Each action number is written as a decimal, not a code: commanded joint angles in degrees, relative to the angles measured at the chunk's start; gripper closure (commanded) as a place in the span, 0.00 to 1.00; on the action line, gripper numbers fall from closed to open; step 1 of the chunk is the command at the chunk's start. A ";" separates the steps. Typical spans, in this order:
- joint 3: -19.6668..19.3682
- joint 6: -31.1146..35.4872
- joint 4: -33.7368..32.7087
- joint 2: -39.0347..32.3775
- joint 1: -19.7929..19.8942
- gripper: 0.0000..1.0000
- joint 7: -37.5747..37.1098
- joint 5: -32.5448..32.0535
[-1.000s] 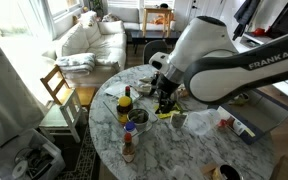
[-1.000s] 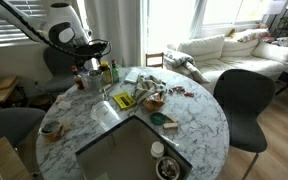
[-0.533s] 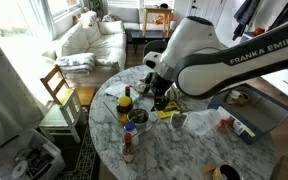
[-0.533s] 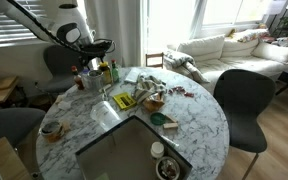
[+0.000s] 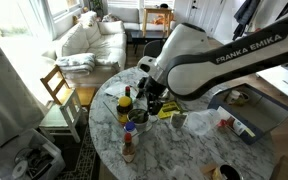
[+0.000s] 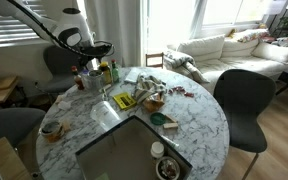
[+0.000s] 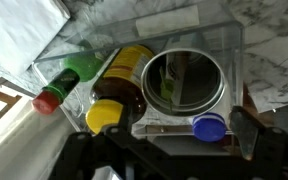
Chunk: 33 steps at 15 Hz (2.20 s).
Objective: Pick up the two white packets with the green lids from the silver cup one by one and put them the right way up on the table, pick up the white bottle with a blue lid from the clear storage container and put it in the silver cup
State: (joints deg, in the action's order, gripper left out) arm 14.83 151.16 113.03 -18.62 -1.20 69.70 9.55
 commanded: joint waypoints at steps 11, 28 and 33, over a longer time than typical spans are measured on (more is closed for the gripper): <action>5.95 3.51 -6.43 -11.18 5.63 0.66 6.45 3.78; 5.04 0.17 -5.45 -7.02 5.42 0.86 4.83 3.66; 5.02 -0.74 -4.74 -7.18 5.34 0.69 4.98 3.51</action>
State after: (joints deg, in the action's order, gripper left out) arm 19.91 152.40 107.04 -26.61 4.03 74.34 12.53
